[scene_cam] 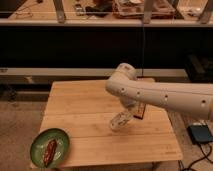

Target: Stand the bottle upright

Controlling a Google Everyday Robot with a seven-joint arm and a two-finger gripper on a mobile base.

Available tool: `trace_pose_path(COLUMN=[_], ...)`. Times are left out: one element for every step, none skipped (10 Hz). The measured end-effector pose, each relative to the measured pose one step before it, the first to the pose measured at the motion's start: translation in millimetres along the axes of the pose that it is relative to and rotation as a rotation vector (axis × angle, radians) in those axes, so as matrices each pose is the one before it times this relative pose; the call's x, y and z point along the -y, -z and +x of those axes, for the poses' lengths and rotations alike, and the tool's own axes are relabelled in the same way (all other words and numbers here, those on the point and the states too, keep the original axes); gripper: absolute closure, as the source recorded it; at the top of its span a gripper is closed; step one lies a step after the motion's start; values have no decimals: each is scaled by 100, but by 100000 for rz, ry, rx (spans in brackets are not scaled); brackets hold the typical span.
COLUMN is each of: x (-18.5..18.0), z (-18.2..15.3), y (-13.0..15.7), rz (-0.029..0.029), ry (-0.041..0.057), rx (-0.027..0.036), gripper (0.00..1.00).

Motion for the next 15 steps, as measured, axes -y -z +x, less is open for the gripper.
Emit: trace_pose_path(x=[-124, -45, -29, 4, 54, 96, 157, 163, 177, 125, 179, 214, 199, 253, 284], z=[70, 20, 31, 22, 18, 83, 105, 73, 50, 111, 253, 269, 202, 208, 165], y=[331, 167, 217, 188, 256, 195, 158, 124, 128, 144, 149, 118, 70, 54, -27], rz=[-446, -155, -185, -194, -320, -181, -156, -163, -166, -282, -262, -74, -58, 32, 145], ry=[-445, -144, 250, 345, 543, 572, 586, 513, 373, 285, 60, 354, 567, 729, 730], rx=[-763, -422, -498, -163, 98, 101, 137, 194, 160, -131, -483, -368, -77, 91, 245], gripper=[76, 76, 76, 76, 76, 76, 76, 76, 76, 76, 71, 62, 56, 53, 53])
